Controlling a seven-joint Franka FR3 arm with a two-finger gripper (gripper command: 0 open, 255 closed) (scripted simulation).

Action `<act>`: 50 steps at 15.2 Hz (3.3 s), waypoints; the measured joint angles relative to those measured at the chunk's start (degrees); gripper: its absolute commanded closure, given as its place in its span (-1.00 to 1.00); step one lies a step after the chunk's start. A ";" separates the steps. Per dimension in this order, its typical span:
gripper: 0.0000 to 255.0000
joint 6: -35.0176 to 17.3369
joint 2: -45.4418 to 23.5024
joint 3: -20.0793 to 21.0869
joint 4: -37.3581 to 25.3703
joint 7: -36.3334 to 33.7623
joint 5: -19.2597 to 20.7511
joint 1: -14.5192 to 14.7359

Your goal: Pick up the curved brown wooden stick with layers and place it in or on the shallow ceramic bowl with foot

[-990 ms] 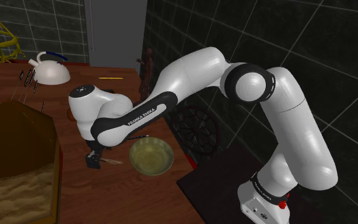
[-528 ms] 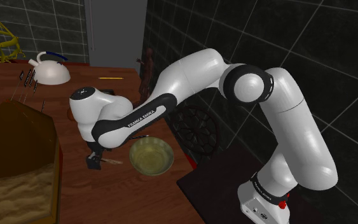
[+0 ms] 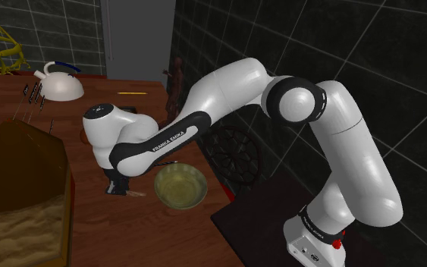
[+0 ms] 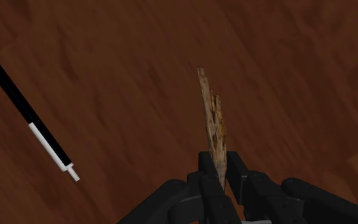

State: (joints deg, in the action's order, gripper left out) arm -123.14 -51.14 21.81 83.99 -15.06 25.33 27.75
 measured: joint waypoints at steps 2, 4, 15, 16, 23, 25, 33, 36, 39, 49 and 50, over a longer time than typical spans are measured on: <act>1.00 0.00 0.00 0.00 0.00 -0.01 0.00 0.01; 1.00 0.25 0.19 0.07 -0.04 0.04 -0.08 -0.01; 1.00 4.56 5.60 1.67 0.98 1.05 -1.83 -1.12; 1.00 5.03 5.96 1.79 0.84 1.16 -1.98 -1.16; 1.00 8.28 9.33 2.79 0.84 1.96 -3.25 -1.83; 1.00 9.49 9.79 3.00 0.05 2.12 -3.54 -1.73; 1.00 13.73 12.95 3.91 -1.25 3.20 -4.91 -2.29; 1.00 15.18 13.66 4.16 -2.07 3.43 -5.26 -2.26; 1.00 12.67 18.30 4.96 4.99 3.53 -6.33 -4.41; 1.00 -0.18 41.96 7.89 38.68 9.29 -14.95 -14.20; 1.00 -0.79 44.21 7.98 41.18 10.35 -16.13 -14.79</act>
State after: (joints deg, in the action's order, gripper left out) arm -123.93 -6.94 29.79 125.16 -4.71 9.20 12.96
